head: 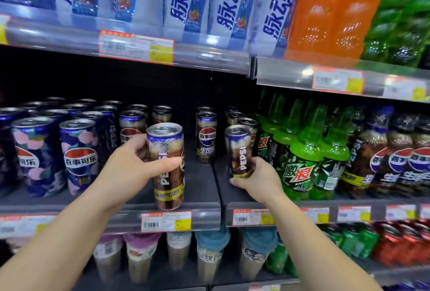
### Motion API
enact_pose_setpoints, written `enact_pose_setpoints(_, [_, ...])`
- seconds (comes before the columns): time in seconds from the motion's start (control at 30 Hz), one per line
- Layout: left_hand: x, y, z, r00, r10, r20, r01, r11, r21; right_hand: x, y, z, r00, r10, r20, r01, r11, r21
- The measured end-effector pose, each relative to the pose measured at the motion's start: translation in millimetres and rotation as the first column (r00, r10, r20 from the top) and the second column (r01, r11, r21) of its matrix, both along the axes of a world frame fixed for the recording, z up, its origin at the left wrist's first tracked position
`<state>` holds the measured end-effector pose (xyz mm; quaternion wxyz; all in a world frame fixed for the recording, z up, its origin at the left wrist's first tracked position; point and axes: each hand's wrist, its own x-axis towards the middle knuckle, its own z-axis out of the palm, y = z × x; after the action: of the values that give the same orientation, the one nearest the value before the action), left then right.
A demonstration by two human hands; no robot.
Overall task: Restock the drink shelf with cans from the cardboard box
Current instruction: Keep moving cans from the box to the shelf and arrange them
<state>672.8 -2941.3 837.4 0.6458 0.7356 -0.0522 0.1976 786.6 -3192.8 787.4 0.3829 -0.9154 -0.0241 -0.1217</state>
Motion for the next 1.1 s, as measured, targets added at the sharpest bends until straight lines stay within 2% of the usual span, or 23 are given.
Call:
enact_pose_setpoints(0.17, [5,-9,-3,0.999,-0.033,-0.019,0.034,0.999,0.022,4,-14,5,0.991,-0.126,-0.039,0.124,0.99,-0.065])
enact_pose_setpoints(0.53, [10,-16,-5,0.998,-0.048,-0.044,0.05,0.998,0.035,3,-6,4,0.988,-0.142,-0.053,0.14,0.99,-0.03])
enact_pose_setpoints(0.67, [11,-18,-5,0.998,-0.059,-0.037,0.061,0.997,0.038,-10,-9,18,0.988,-0.113,-0.105,0.113,0.994,-0.01])
enact_pose_setpoints(0.7, [11,-17,-4,0.998,-0.059,-0.034,0.06,0.998,0.036,-19,-9,23,0.99,-0.124,-0.067,0.125,0.992,0.01])
enact_pose_setpoints(0.77, [13,-16,-2,0.998,-0.055,-0.033,0.056,0.998,0.032,-40,-3,31,0.978,-0.157,0.135,0.15,0.987,0.056])
enact_pose_setpoints(0.8, [15,-16,0,0.998,-0.056,-0.031,0.057,0.998,0.029,-51,3,35,0.971,-0.115,0.21,0.103,0.992,0.067])
enact_pose_setpoints(0.83, [18,-17,2,0.998,-0.062,-0.029,0.062,0.998,0.028,-59,13,38,0.978,-0.013,0.206,0.001,0.998,0.059])
enact_pose_setpoints(0.87, [21,-18,4,0.997,-0.07,-0.023,0.071,0.997,0.035,-65,25,40,0.982,0.138,0.13,-0.147,0.987,0.059])
enact_pose_setpoints(0.93, [28,-24,8,0.996,-0.089,-0.006,0.089,0.994,0.056,-68,49,38,0.918,0.393,-0.046,-0.389,0.918,0.083])
enact_pose_setpoints(1.0, [35,-30,11,0.994,-0.111,-0.001,0.111,0.992,0.059,-61,65,35,0.899,0.437,-0.029,-0.434,0.898,0.068])
enact_pose_setpoints(1.1, [46,-32,12,0.991,-0.13,-0.025,0.131,0.989,0.072,-42,71,33,0.922,0.386,0.03,-0.387,0.92,0.069])
